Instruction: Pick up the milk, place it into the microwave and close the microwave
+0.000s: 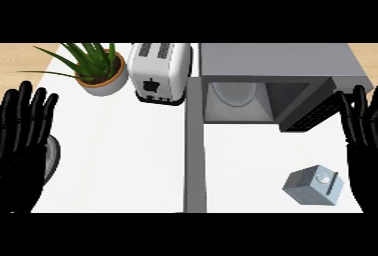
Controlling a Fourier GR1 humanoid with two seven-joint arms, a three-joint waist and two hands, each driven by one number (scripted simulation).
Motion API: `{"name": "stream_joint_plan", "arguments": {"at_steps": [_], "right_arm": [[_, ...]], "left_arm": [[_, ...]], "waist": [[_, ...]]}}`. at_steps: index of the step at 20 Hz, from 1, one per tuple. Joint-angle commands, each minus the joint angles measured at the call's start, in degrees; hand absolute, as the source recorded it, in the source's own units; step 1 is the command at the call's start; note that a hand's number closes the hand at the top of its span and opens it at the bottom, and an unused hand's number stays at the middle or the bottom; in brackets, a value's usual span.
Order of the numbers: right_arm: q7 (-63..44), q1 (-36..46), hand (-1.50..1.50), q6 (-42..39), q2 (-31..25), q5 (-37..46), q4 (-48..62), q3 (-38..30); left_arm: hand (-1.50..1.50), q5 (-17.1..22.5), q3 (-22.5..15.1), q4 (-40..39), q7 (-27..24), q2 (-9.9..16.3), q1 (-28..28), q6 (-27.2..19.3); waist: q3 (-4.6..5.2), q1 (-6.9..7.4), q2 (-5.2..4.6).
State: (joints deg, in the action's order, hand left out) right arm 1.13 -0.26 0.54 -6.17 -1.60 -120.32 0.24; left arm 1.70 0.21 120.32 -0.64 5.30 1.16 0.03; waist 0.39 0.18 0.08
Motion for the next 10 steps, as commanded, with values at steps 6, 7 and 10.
{"name": "stream_joint_plan", "arguments": {"at_steps": [6,7,10], "right_arm": [[-8.54,-1.77,-1.5,4.41,-1.92,4.07,-7.79,-5.35],[-8.96,-6.12,-1.5,3.63,1.36,-4.77,-6.97,-7.38],[-12.62,-2.52,-1.5,5.43,0.81,-3.89,-8.27,-8.53]], "left_arm": [[-1.5,7.62,6.88,-7.22,0.99,7.48,-8.07,8.01],[-1.5,10.01,7.27,-6.8,5.43,3.8,-4.36,4.4],[-1.5,6.68,4.85,-6.35,5.15,2.13,-4.58,2.86]], "waist": [[-0.35,-0.92,-0.04],[-0.43,-1.33,0.06],[-0.39,-0.32,-0.03]]}}
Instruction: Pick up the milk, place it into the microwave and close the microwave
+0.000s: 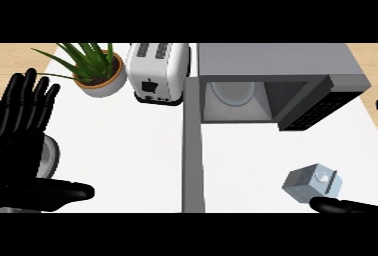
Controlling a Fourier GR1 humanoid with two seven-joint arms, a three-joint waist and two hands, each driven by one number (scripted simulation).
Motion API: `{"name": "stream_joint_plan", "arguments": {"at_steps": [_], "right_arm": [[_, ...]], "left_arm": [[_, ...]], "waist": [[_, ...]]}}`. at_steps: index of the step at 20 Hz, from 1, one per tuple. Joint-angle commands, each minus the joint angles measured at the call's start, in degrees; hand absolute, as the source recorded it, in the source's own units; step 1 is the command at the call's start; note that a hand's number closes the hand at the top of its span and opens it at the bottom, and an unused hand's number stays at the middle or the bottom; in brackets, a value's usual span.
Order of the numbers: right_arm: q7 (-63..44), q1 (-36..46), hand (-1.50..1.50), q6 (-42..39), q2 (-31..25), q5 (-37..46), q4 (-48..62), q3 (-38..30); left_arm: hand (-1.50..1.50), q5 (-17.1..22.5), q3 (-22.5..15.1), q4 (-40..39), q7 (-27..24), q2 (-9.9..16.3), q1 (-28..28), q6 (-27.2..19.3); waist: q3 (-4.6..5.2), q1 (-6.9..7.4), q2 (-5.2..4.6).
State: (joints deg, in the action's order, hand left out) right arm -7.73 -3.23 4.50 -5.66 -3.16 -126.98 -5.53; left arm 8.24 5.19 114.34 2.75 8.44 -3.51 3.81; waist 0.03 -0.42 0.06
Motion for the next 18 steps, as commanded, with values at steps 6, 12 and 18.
{"name": "stream_joint_plan", "arguments": {"at_steps": [6,12,18], "right_arm": [[-0.73,-7.62,-1.5,-1.88,1.57,-3.39,-3.09,-3.29],[1.32,-6.44,-1.5,-1.16,2.61,1.49,3.71,-2.03],[13.74,-12.21,-1.5,-4.28,5.04,0.96,13.04,-4.0]], "left_arm": [[-1.5,5.51,3.04,8.13,4.94,0.51,6.58,2.47],[-1.5,2.99,0.23,8.0,0.09,-2.31,12.93,4.86],[-1.5,4.79,1.78,11.46,2.86,-1.88,12.49,5.14]], "waist": [[-0.04,0.39,0.03],[-0.02,0.54,-0.01],[-0.05,0.43,-0.03]]}}
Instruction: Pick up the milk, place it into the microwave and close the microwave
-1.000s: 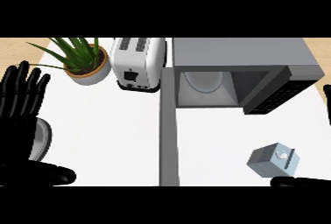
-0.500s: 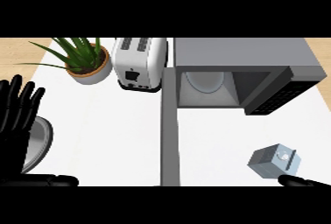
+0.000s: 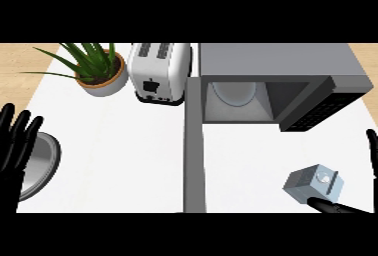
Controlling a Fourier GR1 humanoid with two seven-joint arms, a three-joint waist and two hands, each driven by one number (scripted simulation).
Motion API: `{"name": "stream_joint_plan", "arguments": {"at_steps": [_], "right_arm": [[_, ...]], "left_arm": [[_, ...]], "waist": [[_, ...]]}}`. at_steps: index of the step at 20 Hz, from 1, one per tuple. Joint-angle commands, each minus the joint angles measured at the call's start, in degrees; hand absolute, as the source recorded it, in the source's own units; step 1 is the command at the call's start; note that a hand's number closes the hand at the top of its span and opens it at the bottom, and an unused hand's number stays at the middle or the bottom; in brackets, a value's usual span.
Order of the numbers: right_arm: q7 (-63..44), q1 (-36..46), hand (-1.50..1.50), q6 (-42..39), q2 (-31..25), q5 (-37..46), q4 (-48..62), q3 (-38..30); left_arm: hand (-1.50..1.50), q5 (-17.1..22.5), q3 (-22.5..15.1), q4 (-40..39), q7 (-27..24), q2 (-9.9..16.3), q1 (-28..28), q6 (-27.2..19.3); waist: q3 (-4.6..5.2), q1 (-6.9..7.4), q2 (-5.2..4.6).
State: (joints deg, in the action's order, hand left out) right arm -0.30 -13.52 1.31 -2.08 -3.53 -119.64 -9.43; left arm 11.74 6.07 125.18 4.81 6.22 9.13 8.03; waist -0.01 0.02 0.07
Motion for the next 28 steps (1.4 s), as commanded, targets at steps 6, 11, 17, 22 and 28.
{"name": "stream_joint_plan", "arguments": {"at_steps": [6,11,17,22,28], "right_arm": [[10.75,-4.66,-1.5,-2.65,0.28,0.33,10.97,-3.22],[18.73,-5.28,-1.5,-2.71,1.24,2.38,19.8,-4.34],[26.36,-5.27,-1.5,-5.13,-0.13,0.02,28.52,-7.49],[30.82,-2.98,-1.5,-5.33,0.54,1.45,36.56,-6.77],[43.06,3.09,-1.5,-7.62,0.17,0.58,54.79,-8.89]], "left_arm": [[-1.5,1.84,0.43,4.45,1.42,-0.88,4.75,2.31],[-1.5,-1.4,-0.88,3.4,-2.28,-1.99,5.9,3.15],[-1.5,-4.18,-3.97,5.63,2.19,-4.17,4.07,0.25],[-1.5,-7.16,-11.24,14.81,1.4,-6.08,14.38,-0.73],[-1.5,-0.19,-0.54,9.15,3.75,-2.24,5.64,2.06]], "waist": [[-0.01,0.03,0.0],[0.0,0.1,-0.04],[-0.01,-0.06,-0.04],[-0.02,0.51,0.07],[-0.03,0.22,-0.09]]}}
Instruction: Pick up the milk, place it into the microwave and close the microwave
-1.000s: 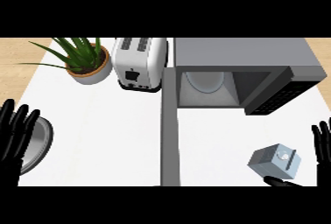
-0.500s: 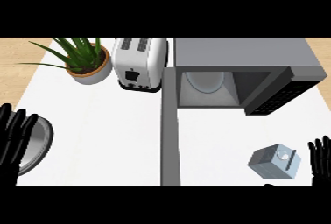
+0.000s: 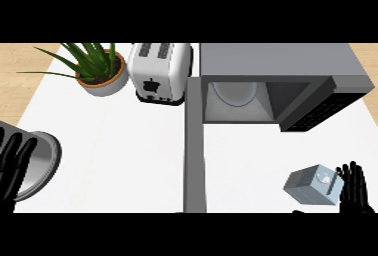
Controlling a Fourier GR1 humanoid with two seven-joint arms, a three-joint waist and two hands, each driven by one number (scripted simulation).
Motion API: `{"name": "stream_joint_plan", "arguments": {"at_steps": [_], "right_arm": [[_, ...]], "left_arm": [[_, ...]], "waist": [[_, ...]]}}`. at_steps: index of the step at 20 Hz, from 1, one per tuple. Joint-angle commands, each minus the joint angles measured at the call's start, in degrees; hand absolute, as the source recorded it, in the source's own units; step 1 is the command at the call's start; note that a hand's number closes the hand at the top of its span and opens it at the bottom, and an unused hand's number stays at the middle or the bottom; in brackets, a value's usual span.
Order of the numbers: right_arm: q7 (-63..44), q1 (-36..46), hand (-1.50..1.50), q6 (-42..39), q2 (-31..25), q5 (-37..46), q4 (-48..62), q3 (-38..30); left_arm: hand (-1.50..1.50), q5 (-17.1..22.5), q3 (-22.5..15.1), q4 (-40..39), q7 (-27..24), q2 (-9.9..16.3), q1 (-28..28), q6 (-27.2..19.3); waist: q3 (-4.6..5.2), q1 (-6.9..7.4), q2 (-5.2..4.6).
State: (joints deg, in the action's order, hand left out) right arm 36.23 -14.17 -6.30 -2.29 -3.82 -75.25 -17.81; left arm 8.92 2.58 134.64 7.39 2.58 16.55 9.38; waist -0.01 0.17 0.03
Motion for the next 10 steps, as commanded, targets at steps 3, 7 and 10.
{"name": "stream_joint_plan", "arguments": {"at_steps": [3,7,10], "right_arm": [[8.18,4.28,-1.5,-2.89,-4.16,-1.77,13.74,-4.15],[10.59,12.97,-1.5,1.71,-3.6,0.78,23.7,-2.99],[19.13,12.21,-1.5,-2.63,-7.03,1.58,32.49,-3.67]], "left_arm": [[-1.5,1.98,2.35,1.17,-4.08,-0.27,6.56,4.48],[-1.5,-0.27,0.29,1.85,-2.12,-1.89,4.88,2.48],[-1.5,-2.23,-0.47,-0.16,1.48,-1.63,-1.92,0.04]], "waist": [[0.0,0.26,0.03],[-0.01,0.3,-0.01],[-0.03,0.05,-0.06]]}}
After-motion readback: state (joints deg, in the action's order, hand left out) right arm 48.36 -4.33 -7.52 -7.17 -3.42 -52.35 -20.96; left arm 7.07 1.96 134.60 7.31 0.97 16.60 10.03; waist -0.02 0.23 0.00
